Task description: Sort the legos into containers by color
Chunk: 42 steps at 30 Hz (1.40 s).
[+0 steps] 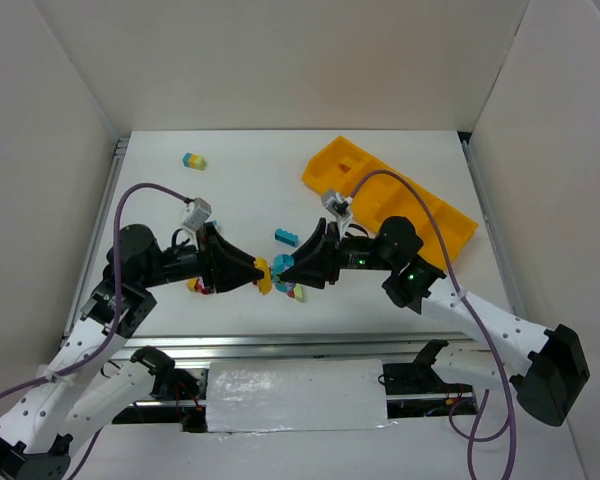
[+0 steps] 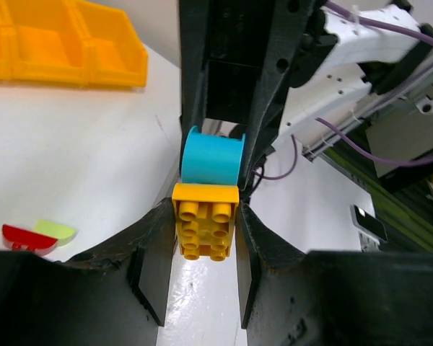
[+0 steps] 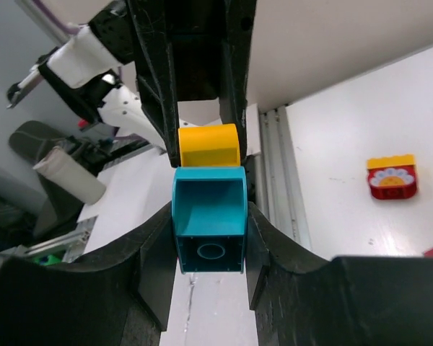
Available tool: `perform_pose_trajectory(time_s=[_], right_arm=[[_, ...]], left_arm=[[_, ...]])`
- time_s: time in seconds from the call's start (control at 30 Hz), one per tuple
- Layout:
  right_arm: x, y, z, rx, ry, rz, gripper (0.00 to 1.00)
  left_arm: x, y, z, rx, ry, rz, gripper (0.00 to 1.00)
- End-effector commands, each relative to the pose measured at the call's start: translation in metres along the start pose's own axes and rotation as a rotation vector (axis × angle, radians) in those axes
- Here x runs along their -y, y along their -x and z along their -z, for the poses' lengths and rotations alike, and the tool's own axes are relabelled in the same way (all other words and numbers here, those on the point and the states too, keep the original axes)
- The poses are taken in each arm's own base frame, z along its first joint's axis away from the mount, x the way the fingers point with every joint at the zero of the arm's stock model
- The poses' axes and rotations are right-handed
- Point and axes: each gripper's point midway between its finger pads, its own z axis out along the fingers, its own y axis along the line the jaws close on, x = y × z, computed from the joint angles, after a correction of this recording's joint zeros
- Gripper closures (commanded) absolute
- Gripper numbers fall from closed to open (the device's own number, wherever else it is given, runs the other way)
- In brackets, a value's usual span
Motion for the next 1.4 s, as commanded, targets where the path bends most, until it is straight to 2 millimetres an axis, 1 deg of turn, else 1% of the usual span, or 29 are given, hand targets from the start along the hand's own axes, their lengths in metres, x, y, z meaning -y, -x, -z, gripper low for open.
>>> perform_pose_trajectory(time_s=[0.0, 0.17, 0.2, 0.23, 0.27, 0.3, 0.33, 0.37, 0.4, 0.43, 0.47, 0.5, 0.53, 0.57, 0.6, 0.67, 0.7, 0.77, 0.8, 0.83, 0.9, 0.93, 0.97, 1.0, 1.07, 1.17, 1.27, 1.33, 1.37], right_arm=[[0.009, 0.007, 0.015, 0.023, -0.064, 0.068, 1.0], [0.044, 0.009, 0.037, 0.033, -0.217, 0.044, 1.0], [0.062, 0.015, 0.042, 0.059, -0.308, 0.034, 1.0], [0.082, 0.007, 0.05, 0.034, -0.422, -0.01, 1.0], [0.095, 0.02, 0.056, 0.056, -0.516, -0.008, 1.0], [0.128, 0.034, 0.075, 0.122, -0.734, -0.007, 1.0], [0.157, 0.034, 0.089, 0.139, -0.902, -0.066, 1.0], [0.174, 0.038, 0.11, 0.136, -1.078, -0.123, 1.0], [0.21, 0.036, 0.145, 0.157, -1.321, -0.146, 1.0], [0.22, 0.028, 0.164, 0.129, -1.432, -0.189, 1.0], [0.227, 0.046, 0.171, 0.166, -1.495, -0.188, 1.0], [0.247, 0.042, 0.189, 0.155, -1.591, -0.209, 1.0], [0.254, 0.045, 0.202, 0.168, -1.667, -0.207, 1.0], [0.259, 0.058, 0.206, 0.2, -1.697, -0.205, 1.0], [0.276, 0.053, 0.219, 0.195, -1.756, -0.234, 1.0], [0.289, 0.066, 0.23, 0.232, -1.813, -0.234, 1.0], [0.306, 0.059, 0.243, 0.218, -1.861, -0.261, 1.0], [0.32, 0.07, 0.247, 0.24, -1.873, -0.262, 1.0], [0.333, 0.061, 0.249, 0.211, -1.895, -0.27, 1.0], [0.339, 0.073, 0.251, 0.235, -1.903, -0.26, 1.0], [0.361, 0.06, 0.258, 0.158, -1.955, -0.26, 1.0], [0.365, 0.077, 0.257, 0.181, -1.958, -0.245, 1.0], [0.379, 0.065, 0.259, 0.133, -1.99, -0.252, 1.0], [0.382, 0.075, 0.261, 0.138, -2.002, -0.251, 1.0], [0.397, 0.066, 0.265, 0.102, -2.029, -0.266, 1.0], [0.407, 0.069, 0.268, 0.105, -2.044, -0.272, 1.0], [0.415, 0.063, 0.273, 0.107, -2.07, -0.289, 0.97], [0.418, 0.057, 0.272, 0.097, -2.064, -0.302, 0.92], [0.419, 0.056, 0.273, 0.097, -2.064, -0.304, 0.86]], left_arm=[[-0.013, 0.018, 0.002, 0.052, 0.106, -0.065, 1.0], [-0.015, 0.025, 0.009, 0.084, 0.163, -0.094, 1.0], [-0.027, 0.025, 0.012, 0.082, 0.234, -0.088, 1.0], [-0.03, 0.032, 0.016, 0.096, 0.282, -0.094, 1.0], [-0.038, 0.034, 0.021, 0.097, 0.346, -0.091, 1.0], [-0.051, 0.024, 0.029, 0.056, 0.426, -0.076, 1.0], [-0.067, 0.036, 0.04, 0.083, 0.56, -0.078, 1.0], [-0.077, 0.037, 0.049, 0.08, 0.64, -0.071, 1.0], [-0.091, 0.024, 0.06, 0.023, 0.738, -0.039, 1.0], [-0.1, 0.034, 0.075, 0.047, 0.848, -0.049, 1.0], [-0.106, 0.033, 0.083, 0.042, 0.904, -0.048, 1.0], [-0.108, 0.033, 0.09, 0.045, 0.941, -0.053, 1.0], [-0.114, 0.031, 0.099, 0.05, 0.993, -0.056, 1.0], [-0.116, 0.03, 0.102, 0.058, 1.008, -0.06, 1.0], [-0.115, 0.029, 0.106, 0.077, 1.018, -0.061, 1.0], [-0.124, 0.022, 0.111, 0.092, 1.052, -0.05, 1.0], [-0.129, 0.013, 0.112, 0.082, 1.065, -0.04, 1.0], [-0.135, 0.009, 0.114, 0.092, 1.085, -0.029, 1.0], [-0.137, 0.006, 0.114, 0.086, 1.089, -0.022, 1.0], [-0.138, 0.004, 0.115, 0.081, 1.093, -0.015, 1.0], [-0.14, 0.0, 0.115, 0.071, 1.096, -0.014, 1.0], [-0.141, -0.002, 0.116, 0.067, 1.099, -0.014, 1.0], [-0.142, -0.003, 0.117, 0.061, 1.106, -0.012, 1.0], [-0.143, -0.005, 0.117, 0.053, 1.109, -0.011, 1.0], [-0.145, -0.008, 0.117, 0.042, 1.118, -0.006, 1.0], [-0.145, -0.007, 0.12, 0.053, 1.131, -0.004, 1.0], [-0.145, -0.008, 0.12, 0.052, 1.141, -0.005, 1.0], [-0.144, -0.01, 0.119, 0.044, 1.136, -0.008, 1.0], [-0.144, -0.01, 0.119, 0.044, 1.136, -0.008, 1.0]])
